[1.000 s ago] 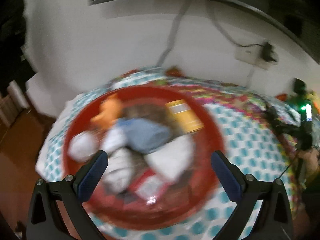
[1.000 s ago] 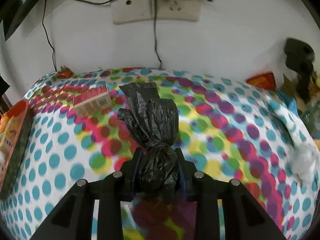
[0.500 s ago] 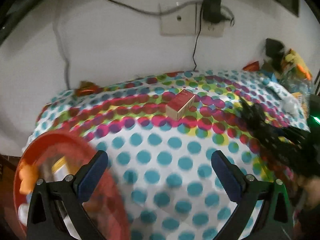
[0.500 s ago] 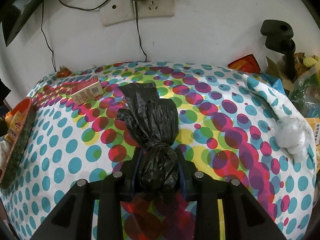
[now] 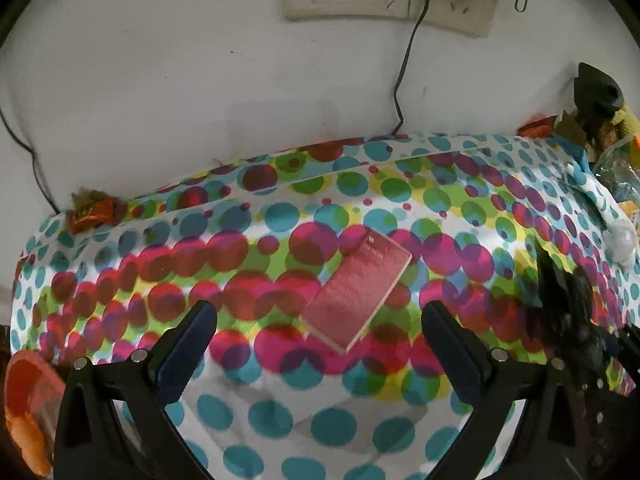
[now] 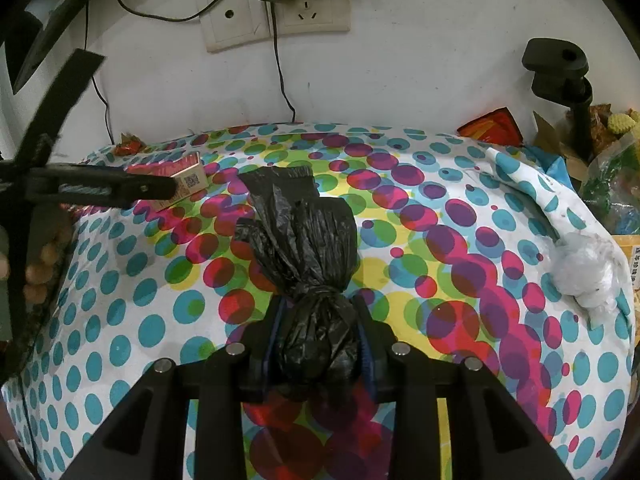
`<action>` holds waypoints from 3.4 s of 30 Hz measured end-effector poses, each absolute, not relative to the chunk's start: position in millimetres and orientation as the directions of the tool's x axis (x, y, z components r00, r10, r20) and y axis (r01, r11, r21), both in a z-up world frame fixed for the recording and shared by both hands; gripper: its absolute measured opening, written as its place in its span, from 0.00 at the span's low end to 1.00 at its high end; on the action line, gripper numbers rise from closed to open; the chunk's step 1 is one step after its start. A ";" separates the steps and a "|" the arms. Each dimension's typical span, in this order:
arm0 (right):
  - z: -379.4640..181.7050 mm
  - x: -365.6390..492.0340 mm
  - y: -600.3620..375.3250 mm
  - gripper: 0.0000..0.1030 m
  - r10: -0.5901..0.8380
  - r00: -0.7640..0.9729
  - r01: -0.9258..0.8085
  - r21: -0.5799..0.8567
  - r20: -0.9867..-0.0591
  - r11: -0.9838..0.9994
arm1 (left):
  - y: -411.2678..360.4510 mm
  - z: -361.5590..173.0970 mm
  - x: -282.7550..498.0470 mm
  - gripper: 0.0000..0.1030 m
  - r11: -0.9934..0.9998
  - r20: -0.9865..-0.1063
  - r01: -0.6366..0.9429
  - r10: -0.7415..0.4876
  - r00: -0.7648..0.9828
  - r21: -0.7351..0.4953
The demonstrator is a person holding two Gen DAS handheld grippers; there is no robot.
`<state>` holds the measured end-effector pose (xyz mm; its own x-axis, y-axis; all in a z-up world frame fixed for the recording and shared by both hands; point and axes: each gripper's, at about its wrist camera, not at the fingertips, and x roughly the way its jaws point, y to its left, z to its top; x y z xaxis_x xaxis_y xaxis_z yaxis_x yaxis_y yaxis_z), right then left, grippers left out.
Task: Organize objects
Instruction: 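Grasp the dark red box with the left gripper while the right holds the black bag, then carry the dark red box over the red tray with the left gripper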
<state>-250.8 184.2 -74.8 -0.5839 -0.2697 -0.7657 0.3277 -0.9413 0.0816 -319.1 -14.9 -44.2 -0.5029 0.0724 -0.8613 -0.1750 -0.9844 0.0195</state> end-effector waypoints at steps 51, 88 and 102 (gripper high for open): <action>-73.1 -247.6 180.3 0.33 -0.224 -0.594 0.331 0.019 -0.773 -0.943 | -2.9 -40.6 -213.4 0.26 -0.995 -0.866 -0.102 0.058 -0.496 -0.008; -71.3 -248.2 176.6 0.33 -0.197 -0.599 0.334 -0.018 -0.776 -0.942 | -124.3 24.4 -81.1 0.26 -0.994 -0.821 0.104 -0.036 -0.570 -0.028; -70.9 -247.9 175.8 0.33 -0.197 -0.599 0.334 -0.019 -0.776 -0.942 | -217.5 12.2 -65.9 0.26 -0.953 -0.838 0.301 -0.132 -0.530 -0.040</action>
